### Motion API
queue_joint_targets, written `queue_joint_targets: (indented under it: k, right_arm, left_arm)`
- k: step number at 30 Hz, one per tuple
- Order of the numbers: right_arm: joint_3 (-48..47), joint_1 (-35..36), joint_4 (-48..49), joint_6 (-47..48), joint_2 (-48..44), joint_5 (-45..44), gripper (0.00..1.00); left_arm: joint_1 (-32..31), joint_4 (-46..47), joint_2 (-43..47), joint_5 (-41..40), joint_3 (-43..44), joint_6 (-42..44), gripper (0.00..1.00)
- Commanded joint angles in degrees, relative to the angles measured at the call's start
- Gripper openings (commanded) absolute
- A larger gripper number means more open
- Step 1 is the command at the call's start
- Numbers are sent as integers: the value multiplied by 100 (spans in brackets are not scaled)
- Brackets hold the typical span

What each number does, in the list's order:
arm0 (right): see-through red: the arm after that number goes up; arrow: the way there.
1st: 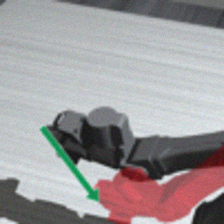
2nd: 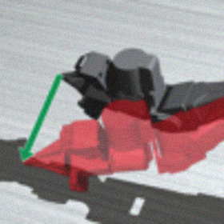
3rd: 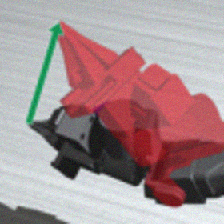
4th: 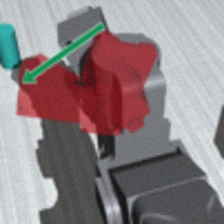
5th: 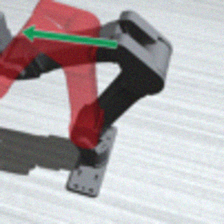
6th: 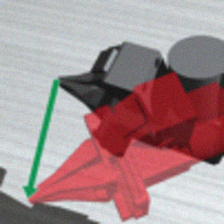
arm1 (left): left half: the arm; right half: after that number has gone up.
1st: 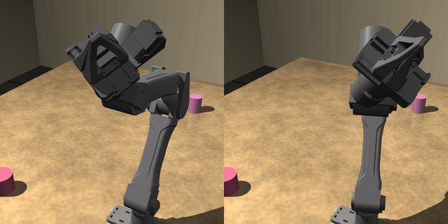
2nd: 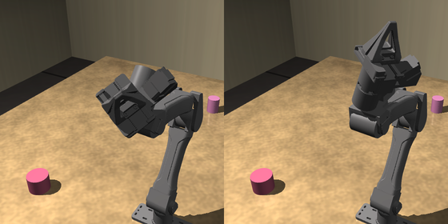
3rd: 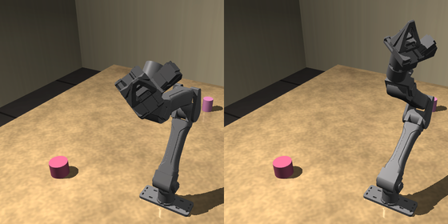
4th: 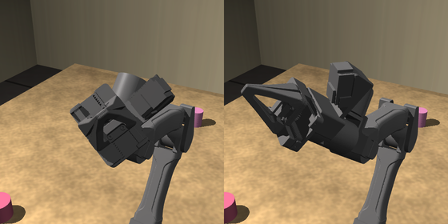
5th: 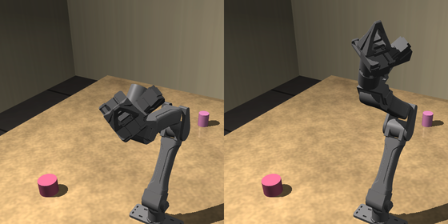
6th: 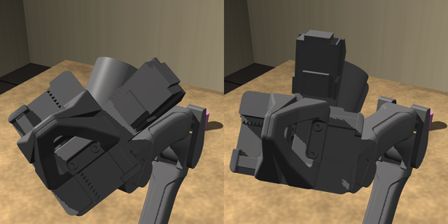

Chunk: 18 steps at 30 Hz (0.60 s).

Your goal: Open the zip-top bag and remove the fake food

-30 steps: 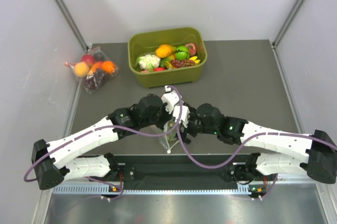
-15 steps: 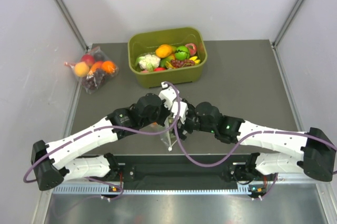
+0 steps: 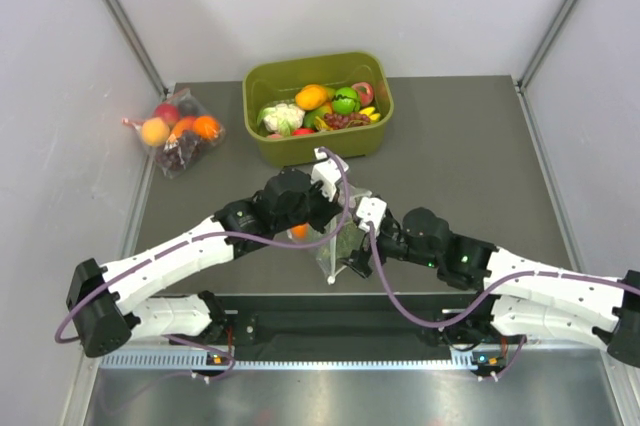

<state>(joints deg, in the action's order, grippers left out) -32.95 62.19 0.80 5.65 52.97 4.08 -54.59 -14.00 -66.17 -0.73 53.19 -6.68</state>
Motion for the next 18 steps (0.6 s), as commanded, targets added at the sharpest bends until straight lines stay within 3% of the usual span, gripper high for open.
queue_joint_targets:
  k: [1,9,18]
  right_arm:
    - [17,65,-27,-257,-243,-4,99]
    - [-71,153,192,40,-200,-30,98]
    - [-405,47,526,419,741,-38,98]
  left_arm:
    - [185,618,87,363,-10,-114,0]
    - [299,328,-89,899,244,-88,0]
    - [818,135,8,1899,280,-308,0]
